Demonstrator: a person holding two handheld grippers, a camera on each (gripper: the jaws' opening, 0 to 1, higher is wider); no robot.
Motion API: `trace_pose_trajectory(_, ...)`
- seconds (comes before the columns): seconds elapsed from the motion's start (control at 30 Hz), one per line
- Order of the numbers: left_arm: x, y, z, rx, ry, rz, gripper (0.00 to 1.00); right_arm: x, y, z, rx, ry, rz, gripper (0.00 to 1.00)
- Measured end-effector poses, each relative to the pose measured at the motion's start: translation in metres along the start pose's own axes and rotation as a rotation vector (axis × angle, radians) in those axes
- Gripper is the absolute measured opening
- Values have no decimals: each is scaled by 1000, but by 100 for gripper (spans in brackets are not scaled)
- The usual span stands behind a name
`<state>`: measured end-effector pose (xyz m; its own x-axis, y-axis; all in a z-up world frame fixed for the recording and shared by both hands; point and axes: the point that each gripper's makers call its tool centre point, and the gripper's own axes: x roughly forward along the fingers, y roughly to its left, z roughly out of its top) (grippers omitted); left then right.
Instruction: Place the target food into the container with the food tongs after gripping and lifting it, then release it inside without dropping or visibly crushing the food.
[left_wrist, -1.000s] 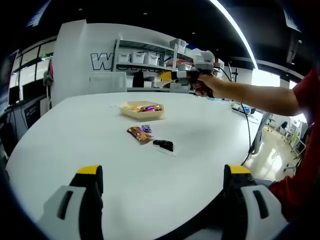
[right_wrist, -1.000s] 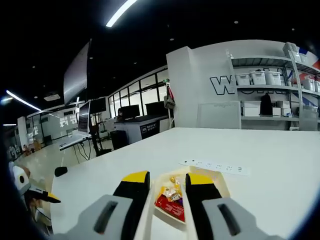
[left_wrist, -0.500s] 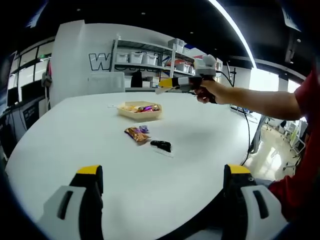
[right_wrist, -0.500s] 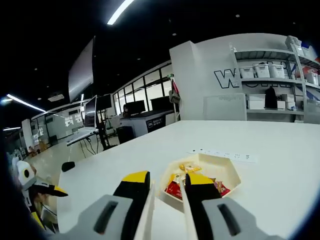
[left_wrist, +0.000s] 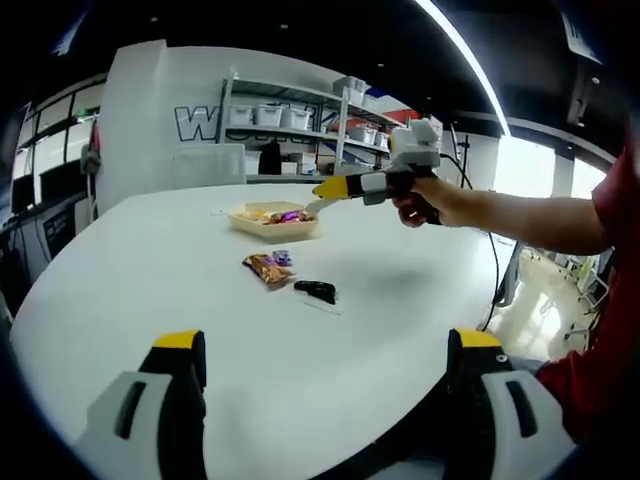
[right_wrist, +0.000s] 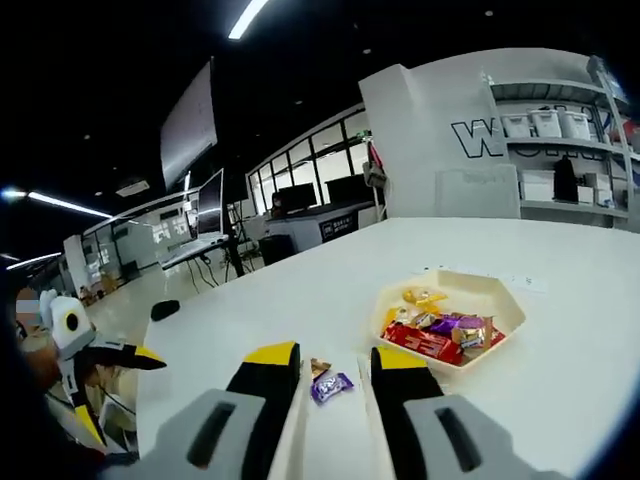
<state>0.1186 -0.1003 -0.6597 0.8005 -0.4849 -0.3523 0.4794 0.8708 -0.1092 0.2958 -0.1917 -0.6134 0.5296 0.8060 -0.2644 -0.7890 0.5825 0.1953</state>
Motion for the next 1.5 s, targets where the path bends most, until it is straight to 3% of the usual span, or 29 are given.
trace_pose_trajectory(0.53,1,-4,-4,-6,4,-8,99,-2,58,-54,-38,111,156,24)
trace_pose_trajectory(0.7,2,-4,-4,-3,6,-12,99,0,64,-69,-77,148,167,24)
trace_pose_trajectory(0.9,2,-4,-4,-8,3,-12,99,1,66,-72,-73,153,166,24)
trace_pose_trajectory(1.2,2,-4,-6,-12,3,-13,99,0,71,-86,-192,191,112,24)
trace_pose_trajectory(1.5,2,-4,-5,-13,0,-14,99,-1,71,-88,-149,215,107,21)
